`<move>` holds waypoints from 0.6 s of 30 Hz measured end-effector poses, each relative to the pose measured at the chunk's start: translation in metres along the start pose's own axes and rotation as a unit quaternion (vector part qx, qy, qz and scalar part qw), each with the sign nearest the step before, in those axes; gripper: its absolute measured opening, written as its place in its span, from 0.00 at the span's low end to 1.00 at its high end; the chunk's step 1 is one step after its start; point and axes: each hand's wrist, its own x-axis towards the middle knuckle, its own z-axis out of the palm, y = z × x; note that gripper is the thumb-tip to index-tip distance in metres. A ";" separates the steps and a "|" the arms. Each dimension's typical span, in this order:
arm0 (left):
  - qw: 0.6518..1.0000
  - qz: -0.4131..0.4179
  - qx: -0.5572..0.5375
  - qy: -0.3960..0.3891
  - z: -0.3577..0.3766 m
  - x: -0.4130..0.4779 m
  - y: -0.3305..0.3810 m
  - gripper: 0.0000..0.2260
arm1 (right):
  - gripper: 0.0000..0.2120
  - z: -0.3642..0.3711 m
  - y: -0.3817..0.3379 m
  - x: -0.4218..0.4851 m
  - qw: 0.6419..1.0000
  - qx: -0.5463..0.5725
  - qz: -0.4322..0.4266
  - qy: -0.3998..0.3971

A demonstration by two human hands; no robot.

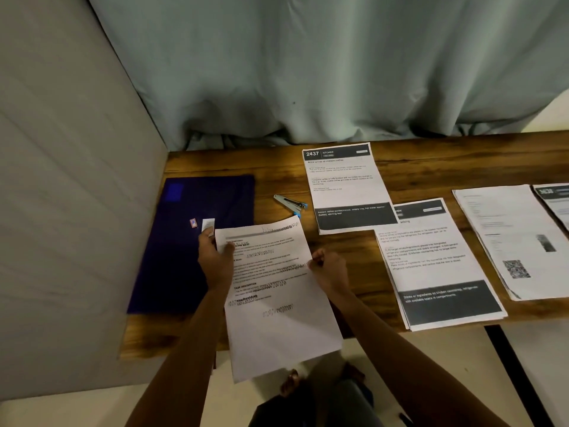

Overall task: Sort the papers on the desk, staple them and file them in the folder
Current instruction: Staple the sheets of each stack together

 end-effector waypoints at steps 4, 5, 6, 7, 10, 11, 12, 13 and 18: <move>0.989 0.076 0.124 0.001 0.003 -0.006 -0.001 0.27 | 0.07 0.001 0.001 0.001 1.000 -0.003 0.000 0.000; 0.984 0.093 0.150 0.000 0.005 -0.008 0.001 0.28 | 0.07 0.001 0.001 0.001 1.000 -0.001 -0.001 -0.003; 0.980 0.102 0.168 -0.005 0.006 -0.012 0.004 0.28 | 0.07 0.001 0.002 0.002 1.000 0.005 -0.004 -0.005; 0.978 0.106 0.180 -0.013 0.008 -0.014 0.007 0.28 | 0.07 -0.001 0.002 0.002 1.000 0.010 -0.011 0.001; 0.976 0.107 0.180 -0.062 0.018 -0.022 0.022 0.28 | 0.05 -0.020 0.001 0.006 0.997 0.048 -0.030 0.046; 0.976 0.110 0.172 -0.076 0.022 -0.025 0.028 0.28 | 0.05 -0.031 0.002 0.009 0.995 0.062 -0.033 0.065; 0.976 0.110 0.163 -0.092 0.027 -0.028 0.035 0.28 | 0.05 -0.042 0.003 0.013 0.993 0.076 -0.033 0.080; 0.977 0.108 0.151 -0.107 0.034 -0.031 0.043 0.28 | 0.06 -0.056 0.005 0.019 0.991 0.088 -0.034 0.095; 0.970 0.107 0.123 -0.181 0.077 -0.041 0.080 0.25 | 0.12 -0.126 0.023 0.069 0.991 0.028 0.004 0.133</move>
